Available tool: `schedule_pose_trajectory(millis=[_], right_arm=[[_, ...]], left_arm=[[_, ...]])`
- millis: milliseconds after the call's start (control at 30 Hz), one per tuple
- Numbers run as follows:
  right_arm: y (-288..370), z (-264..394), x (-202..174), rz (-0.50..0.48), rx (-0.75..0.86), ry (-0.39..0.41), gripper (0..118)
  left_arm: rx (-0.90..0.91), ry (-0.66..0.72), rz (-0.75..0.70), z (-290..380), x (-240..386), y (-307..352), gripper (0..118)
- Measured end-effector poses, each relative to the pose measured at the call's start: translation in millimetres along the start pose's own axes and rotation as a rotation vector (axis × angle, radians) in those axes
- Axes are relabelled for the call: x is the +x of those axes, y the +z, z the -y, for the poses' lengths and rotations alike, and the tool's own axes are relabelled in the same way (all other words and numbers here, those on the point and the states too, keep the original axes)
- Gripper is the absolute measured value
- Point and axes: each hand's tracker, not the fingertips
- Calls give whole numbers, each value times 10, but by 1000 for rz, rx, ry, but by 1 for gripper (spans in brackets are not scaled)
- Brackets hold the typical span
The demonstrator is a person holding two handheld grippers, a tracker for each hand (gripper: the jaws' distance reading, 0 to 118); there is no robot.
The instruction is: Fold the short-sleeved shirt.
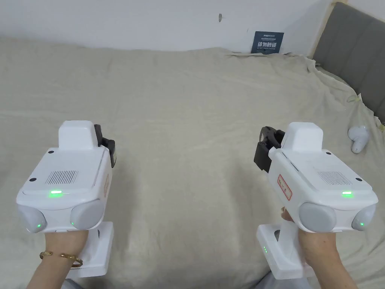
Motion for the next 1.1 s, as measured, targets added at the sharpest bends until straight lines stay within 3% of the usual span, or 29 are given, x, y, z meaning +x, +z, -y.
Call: schedule_pose_trajectory(millis=[1100], right_arm=[[46, 20, -22, -9, 2, -22, 0]], left_arm=[[-5, -31, 16, 39, 72, 4, 0]])
